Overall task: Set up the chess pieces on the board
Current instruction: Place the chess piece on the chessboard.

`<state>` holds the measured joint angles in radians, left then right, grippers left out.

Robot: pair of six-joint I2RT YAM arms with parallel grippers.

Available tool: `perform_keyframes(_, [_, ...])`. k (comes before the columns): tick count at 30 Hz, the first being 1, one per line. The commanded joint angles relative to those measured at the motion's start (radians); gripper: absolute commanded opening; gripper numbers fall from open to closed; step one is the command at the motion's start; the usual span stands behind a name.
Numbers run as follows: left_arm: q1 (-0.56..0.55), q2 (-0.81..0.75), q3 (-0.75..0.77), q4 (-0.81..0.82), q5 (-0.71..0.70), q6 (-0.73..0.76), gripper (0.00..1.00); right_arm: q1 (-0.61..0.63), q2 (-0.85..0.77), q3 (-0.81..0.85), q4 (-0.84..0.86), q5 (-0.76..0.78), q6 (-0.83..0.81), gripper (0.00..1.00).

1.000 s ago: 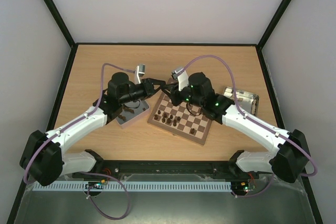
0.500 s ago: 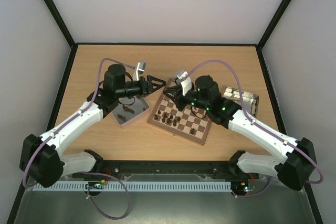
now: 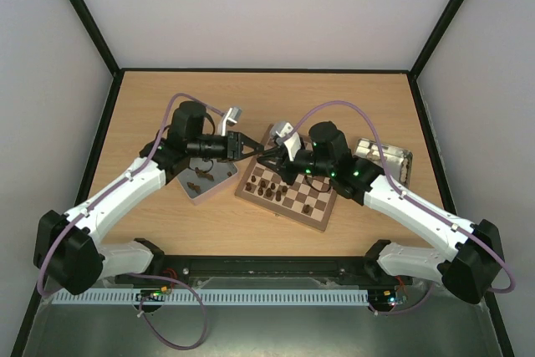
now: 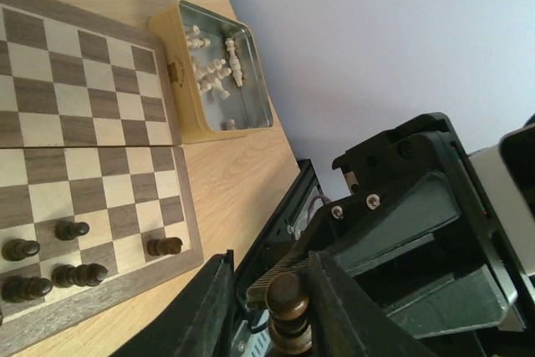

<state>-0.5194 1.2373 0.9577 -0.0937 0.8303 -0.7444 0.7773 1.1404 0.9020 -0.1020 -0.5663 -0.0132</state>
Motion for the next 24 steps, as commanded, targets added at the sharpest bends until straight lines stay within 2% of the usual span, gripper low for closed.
perform_keyframes(1, [0.002,0.005,0.021,-0.017,0.044,0.021,0.23,-0.001,-0.021,-0.006,-0.012,-0.028,-0.024,0.02])
perform_keyframes(4, [0.002,0.007,0.023,-0.014,0.046,0.021,0.1,-0.001,-0.019,-0.007,-0.011,-0.024,-0.021,0.02])
perform_keyframes(6, [0.002,0.007,0.022,-0.009,0.043,0.021,0.07,-0.001,-0.019,-0.007,-0.01,-0.012,-0.011,0.04])
perform_keyframes(7, [0.002,0.006,0.019,-0.001,0.042,0.017,0.06,-0.001,-0.019,-0.008,-0.005,0.009,0.008,0.11])
perform_keyframes(10, [0.002,-0.009,0.011,0.032,0.004,0.014,0.05,-0.002,-0.024,-0.01,-0.011,0.098,0.073,0.44])
perform_keyframes(12, [0.002,-0.026,0.007,0.039,-0.063,0.033,0.05,-0.001,-0.041,-0.021,-0.017,0.179,0.117,0.56])
perform_keyframes(14, [0.0,-0.045,0.005,0.035,-0.159,0.066,0.05,-0.002,-0.082,-0.053,-0.01,0.259,0.171,0.59])
perform_keyframes(17, [-0.033,-0.064,0.0,0.032,-0.33,0.134,0.05,-0.003,-0.169,-0.104,0.009,0.481,0.282,0.6])
perform_keyframes(20, [-0.111,-0.049,-0.003,0.058,-0.496,0.191,0.05,-0.022,-0.247,-0.137,0.006,0.699,0.399,0.61])
perform_keyframes(24, [-0.223,0.046,0.01,0.11,-0.708,0.215,0.06,-0.112,-0.25,-0.11,-0.097,0.893,0.56,0.61])
